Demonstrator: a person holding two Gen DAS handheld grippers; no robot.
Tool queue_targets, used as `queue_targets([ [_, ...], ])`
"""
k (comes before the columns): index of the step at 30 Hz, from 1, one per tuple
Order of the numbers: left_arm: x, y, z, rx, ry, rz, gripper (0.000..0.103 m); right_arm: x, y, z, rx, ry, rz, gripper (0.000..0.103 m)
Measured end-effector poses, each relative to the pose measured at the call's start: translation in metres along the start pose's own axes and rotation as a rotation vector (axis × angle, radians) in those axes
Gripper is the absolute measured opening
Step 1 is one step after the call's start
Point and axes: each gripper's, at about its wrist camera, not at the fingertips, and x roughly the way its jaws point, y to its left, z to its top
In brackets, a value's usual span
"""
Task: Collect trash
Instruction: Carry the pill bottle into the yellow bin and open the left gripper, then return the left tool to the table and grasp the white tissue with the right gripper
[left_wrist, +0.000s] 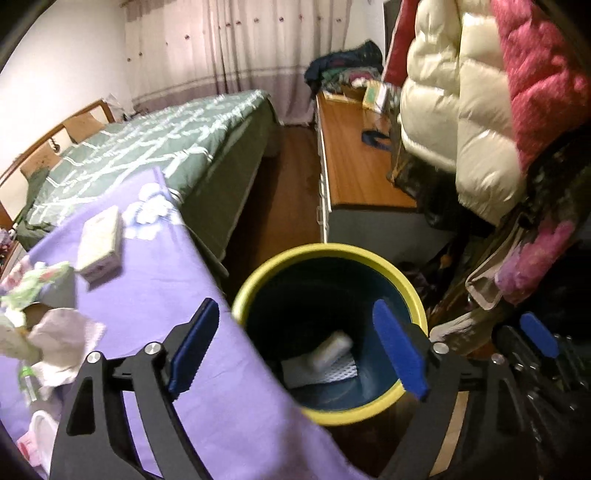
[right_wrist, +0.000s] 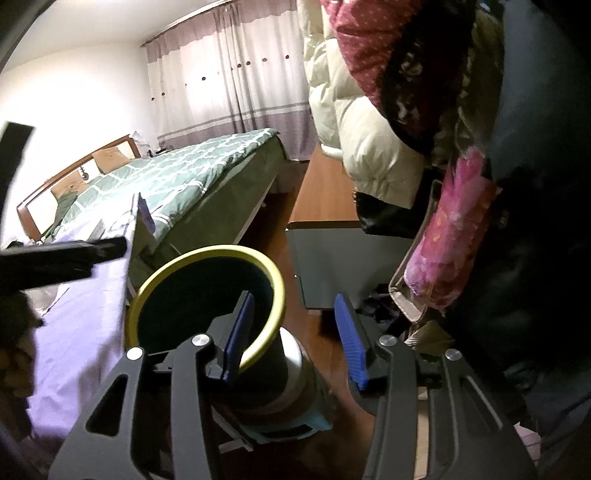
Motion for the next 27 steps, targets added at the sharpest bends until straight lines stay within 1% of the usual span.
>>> queue_targets([
  [4,-0.041,0.022,-0.005,-0.012,-0.074,0.045,0.091,-0.002,0.012,0.000,-0.015,0.003,0.017,0.045],
  [9,-0.084,0.054,-0.015,-0.043,-0.135,0.087,0.096,-0.006,0.032,0.000,-0.049,0.005,0.037,0.048],
  [11,-0.097,0.068,-0.021,-0.056,-0.147,0.105,0.098,-0.008,0.043,0.001,-0.067,0.003,0.046,0.048],
  [14,-0.113,0.089,-0.033,-0.075,-0.152,0.128,0.098,-0.012,0.062,0.004,-0.090,0.000,0.069,0.049],
  [18,-0.133,0.126,-0.051,-0.117,-0.170,0.189,0.098,-0.018,0.091,0.006,-0.135,0.000,0.104,0.052],
  [27,-0.174,0.223,-0.089,-0.280,-0.206,0.301,0.098,-0.023,0.161,0.013,-0.254,-0.002,0.176,0.056],
])
